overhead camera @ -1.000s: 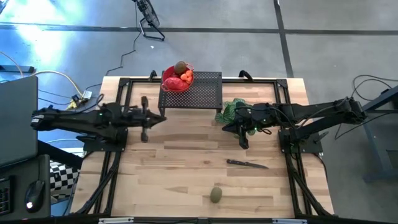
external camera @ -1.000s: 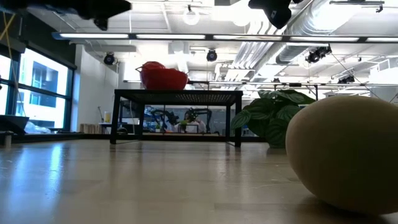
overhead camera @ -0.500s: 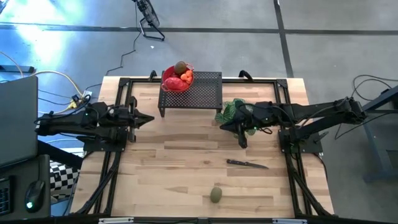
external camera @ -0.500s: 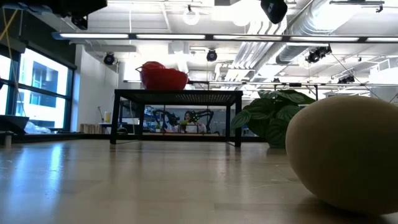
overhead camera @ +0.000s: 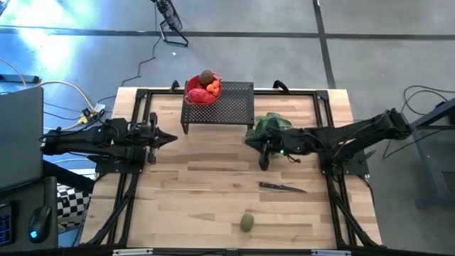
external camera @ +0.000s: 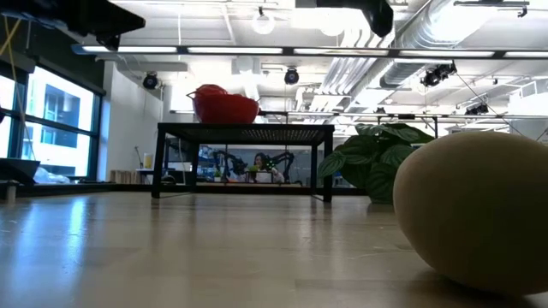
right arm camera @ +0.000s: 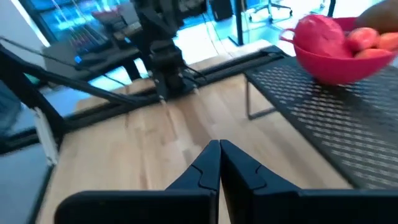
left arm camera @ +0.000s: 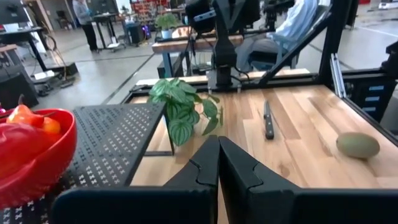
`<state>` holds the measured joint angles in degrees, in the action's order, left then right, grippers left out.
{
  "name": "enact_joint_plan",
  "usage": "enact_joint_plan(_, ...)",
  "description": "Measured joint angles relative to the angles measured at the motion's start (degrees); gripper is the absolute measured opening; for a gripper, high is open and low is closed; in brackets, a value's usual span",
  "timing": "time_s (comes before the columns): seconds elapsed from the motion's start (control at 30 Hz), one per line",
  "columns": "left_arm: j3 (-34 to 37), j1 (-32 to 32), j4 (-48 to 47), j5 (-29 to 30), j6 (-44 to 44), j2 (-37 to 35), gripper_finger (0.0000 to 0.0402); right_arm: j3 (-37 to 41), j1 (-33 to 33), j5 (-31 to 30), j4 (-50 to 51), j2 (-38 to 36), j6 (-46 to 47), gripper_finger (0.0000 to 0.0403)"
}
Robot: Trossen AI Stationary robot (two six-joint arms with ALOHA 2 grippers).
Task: Pick & Place Fruit
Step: Put the brown kiwi in the red strainer bowl on the shelf
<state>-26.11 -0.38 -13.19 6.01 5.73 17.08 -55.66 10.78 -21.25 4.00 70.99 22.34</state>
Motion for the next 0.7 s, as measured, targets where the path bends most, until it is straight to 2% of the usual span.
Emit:
enact_joint_plan(0.17,0.0,0.0,-0.39,-0.01,-0.01,0.0,0.0,-4.13,1.44,-0.77,1.07,4.58,4.66,0.0002)
enact_joint_plan(0.37,-0.02,0.0,-0.3,-0.01,-0.04,0.0,0.0,-15.22,2.29,-1.35,8.61,12.44,5.65,0.0002)
enact_joint_plan(0.47,-0.02,0.0,-0.3,-0.01,-0.04,0.0,0.0,-20.69,2.36,-0.69,14.67,16.12,12.92,0.0002)
enact_joint_plan(0.7,-0.02,0.0,-0.3,-0.01,-0.03,0.0,0.0,-30.95,5.19,6.8,30.89,23.27,30.22,0.0002)
